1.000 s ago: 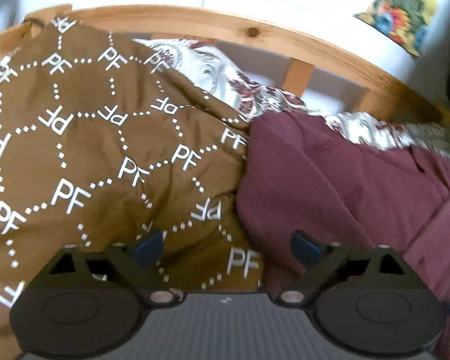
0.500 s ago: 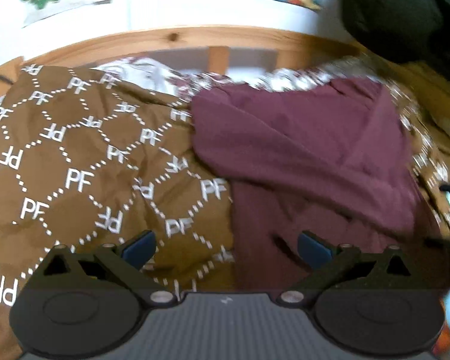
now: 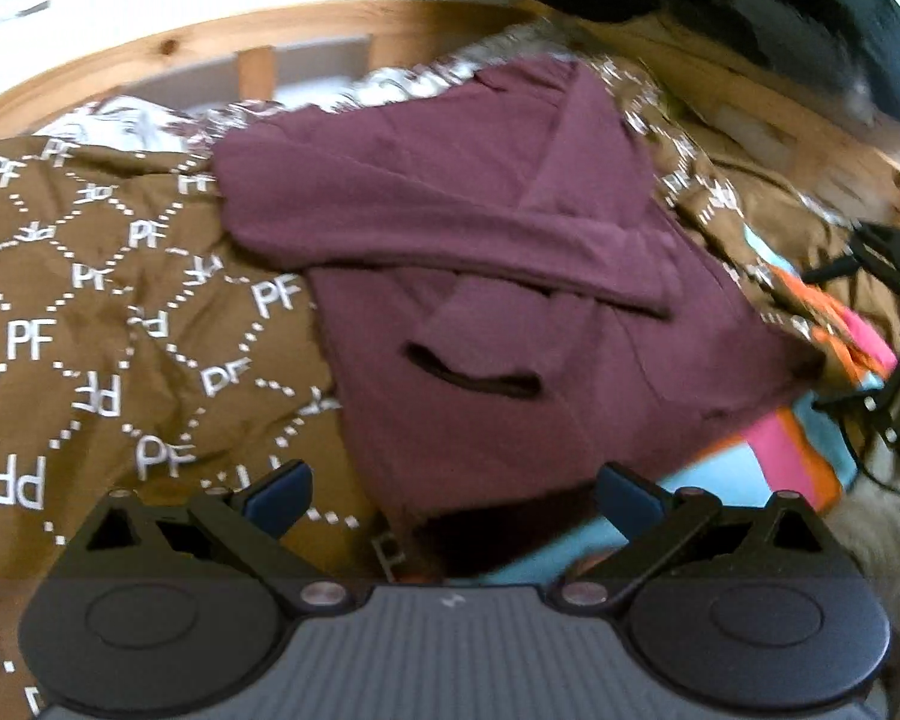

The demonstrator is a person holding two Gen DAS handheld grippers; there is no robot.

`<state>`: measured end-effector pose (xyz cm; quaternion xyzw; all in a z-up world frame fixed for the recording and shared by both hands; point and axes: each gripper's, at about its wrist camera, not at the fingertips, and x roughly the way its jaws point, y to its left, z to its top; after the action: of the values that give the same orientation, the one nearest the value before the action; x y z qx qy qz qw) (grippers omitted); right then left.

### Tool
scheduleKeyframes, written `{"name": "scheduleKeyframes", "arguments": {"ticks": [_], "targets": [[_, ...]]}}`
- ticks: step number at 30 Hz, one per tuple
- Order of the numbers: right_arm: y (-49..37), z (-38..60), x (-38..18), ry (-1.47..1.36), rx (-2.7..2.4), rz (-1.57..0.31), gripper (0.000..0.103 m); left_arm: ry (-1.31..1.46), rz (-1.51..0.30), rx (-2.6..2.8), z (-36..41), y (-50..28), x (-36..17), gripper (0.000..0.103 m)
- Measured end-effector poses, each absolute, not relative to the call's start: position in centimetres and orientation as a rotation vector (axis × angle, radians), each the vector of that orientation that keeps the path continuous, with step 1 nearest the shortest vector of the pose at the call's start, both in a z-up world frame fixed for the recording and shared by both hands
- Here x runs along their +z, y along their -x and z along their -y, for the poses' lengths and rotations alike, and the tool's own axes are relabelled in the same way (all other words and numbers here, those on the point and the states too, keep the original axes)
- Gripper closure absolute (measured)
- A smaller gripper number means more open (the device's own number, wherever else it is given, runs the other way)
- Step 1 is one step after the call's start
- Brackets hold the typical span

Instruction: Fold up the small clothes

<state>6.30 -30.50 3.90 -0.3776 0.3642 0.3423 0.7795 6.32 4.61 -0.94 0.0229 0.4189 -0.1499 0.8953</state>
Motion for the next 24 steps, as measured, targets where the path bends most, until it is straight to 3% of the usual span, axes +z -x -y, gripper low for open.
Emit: {"name": "scheduleKeyframes", "arguments": {"ticks": [8,13,14,15,18,24], "targets": [[-5.8,28.7,1.8,0.937,0.682,-0.776,0.007,-0.230,-0.889,-0.311,-3.0,-6.1,-2.3,0.001],[-6.8,27.8,1.0,0.920,0.644,-0.755,0.028,-0.275,-0.907,-0.330,-2.2,-6.5,-3.2,0.001],[-6.8,27.7,0.8,0.912,0.648,-0.757,0.038,-0.285,-0.902,-0.335,-2.1,-6.4,-3.3,0.001],[-7.0,27.7,0.7,0.899,0.660,-0.762,0.057,-0.297,-0.895,-0.339,-2.0,-6.4,-3.3,0.001],[-7.3,27.7,1.0,0.837,0.669,-0.757,0.079,-0.334,-0.881,-0.353,-1.8,-6.3,-3.3,0.001],[-8.6,28.5,2.7,0.678,0.638,-0.721,0.083,-0.498,-0.847,-0.405,-1.0,-5.8,-3.3,0.001]]}}
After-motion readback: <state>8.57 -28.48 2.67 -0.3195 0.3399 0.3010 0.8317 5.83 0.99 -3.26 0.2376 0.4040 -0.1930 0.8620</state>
